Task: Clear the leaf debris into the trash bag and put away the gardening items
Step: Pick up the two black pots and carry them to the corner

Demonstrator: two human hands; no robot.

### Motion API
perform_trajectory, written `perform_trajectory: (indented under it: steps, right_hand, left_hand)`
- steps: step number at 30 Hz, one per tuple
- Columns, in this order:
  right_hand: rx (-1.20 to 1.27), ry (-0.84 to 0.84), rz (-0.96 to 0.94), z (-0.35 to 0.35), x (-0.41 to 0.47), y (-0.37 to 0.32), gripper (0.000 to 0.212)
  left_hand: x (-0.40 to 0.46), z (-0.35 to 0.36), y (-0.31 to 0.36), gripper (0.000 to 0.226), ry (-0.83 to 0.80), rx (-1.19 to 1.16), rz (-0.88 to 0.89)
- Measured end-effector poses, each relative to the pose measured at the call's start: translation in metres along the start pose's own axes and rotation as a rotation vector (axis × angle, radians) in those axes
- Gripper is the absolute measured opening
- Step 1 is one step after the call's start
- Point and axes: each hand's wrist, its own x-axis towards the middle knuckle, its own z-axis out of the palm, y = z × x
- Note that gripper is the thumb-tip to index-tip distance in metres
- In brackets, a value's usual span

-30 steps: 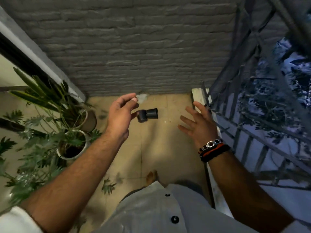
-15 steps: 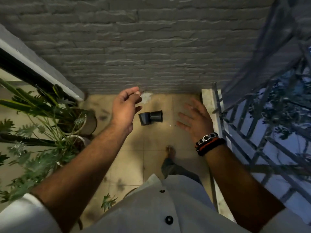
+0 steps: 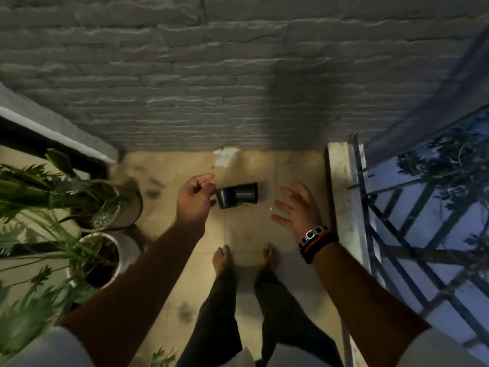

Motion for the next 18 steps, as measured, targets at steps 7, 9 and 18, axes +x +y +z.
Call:
perform_trajectory:
  steps: [7,9,18]
  right_hand:
    - [-0.089,0.092,0.099,-0.006,0.137,0.065,0.040]
    - [-0.114,0.116,0.129,-0.009,0.184,0.093,0.039]
    - [-0.161,0.128,0.287,-0.020,0.357,0.219,0.045]
  left_hand:
    - [0.132,0.019,-0.103,0.015,-0.021,0.129,-0.094]
    - [0.175,0.026,-0.141,0.015,-0.034,0.167,-0.114]
    - [0.337,0.041,-0.294,0.029,-0.008,0.236,-0.258]
